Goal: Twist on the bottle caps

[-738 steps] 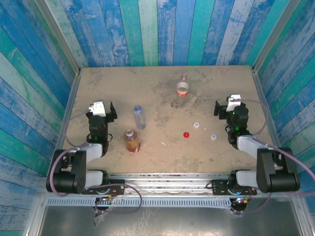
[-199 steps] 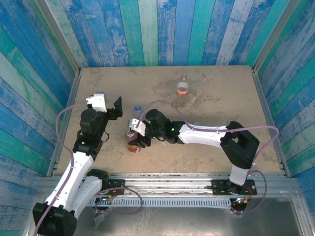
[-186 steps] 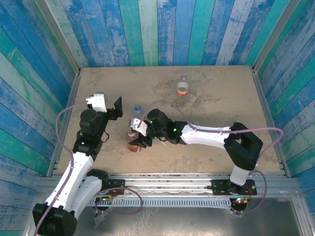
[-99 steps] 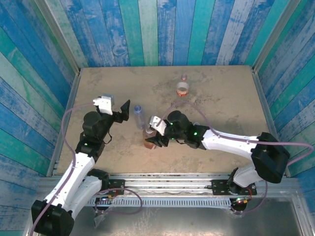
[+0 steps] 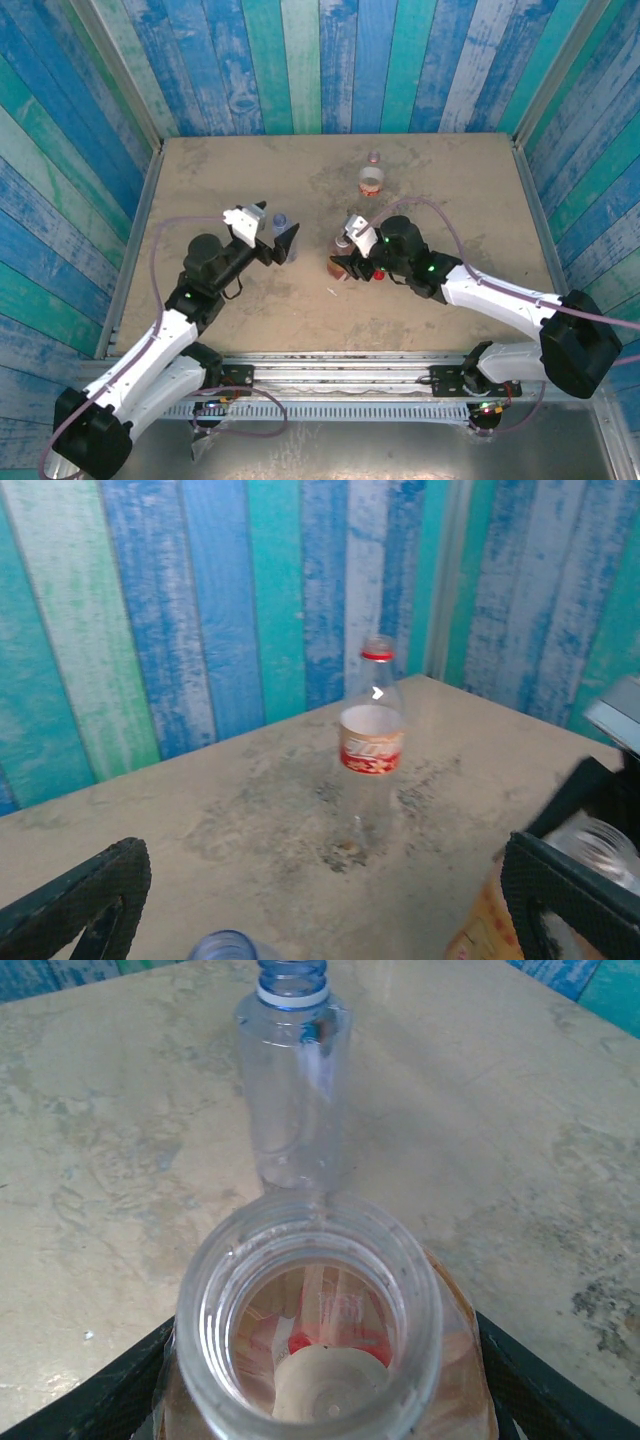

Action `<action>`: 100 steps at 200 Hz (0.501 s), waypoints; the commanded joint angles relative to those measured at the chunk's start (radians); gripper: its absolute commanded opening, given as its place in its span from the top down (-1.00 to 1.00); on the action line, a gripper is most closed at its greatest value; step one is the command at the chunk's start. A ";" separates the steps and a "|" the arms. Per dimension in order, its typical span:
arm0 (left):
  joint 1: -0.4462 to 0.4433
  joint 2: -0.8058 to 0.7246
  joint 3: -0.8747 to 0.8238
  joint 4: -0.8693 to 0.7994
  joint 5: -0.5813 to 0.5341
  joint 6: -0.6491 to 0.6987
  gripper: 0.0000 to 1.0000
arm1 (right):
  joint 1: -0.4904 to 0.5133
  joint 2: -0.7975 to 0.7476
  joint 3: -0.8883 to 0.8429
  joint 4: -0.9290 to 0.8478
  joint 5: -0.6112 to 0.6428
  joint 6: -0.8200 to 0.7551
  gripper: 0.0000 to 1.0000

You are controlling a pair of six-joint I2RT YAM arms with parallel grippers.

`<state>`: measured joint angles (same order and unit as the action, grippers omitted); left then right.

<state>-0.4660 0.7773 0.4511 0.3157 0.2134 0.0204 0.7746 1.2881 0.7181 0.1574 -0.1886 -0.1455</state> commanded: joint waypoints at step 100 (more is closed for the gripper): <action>-0.049 0.032 -0.035 0.054 0.101 0.069 -0.87 | 0.000 0.067 -0.051 0.013 0.027 0.015 0.09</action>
<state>-0.5068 0.8078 0.4213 0.3454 0.2909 0.0689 0.7750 1.3399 0.6739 0.1699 -0.1734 -0.1387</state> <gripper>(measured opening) 0.938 0.644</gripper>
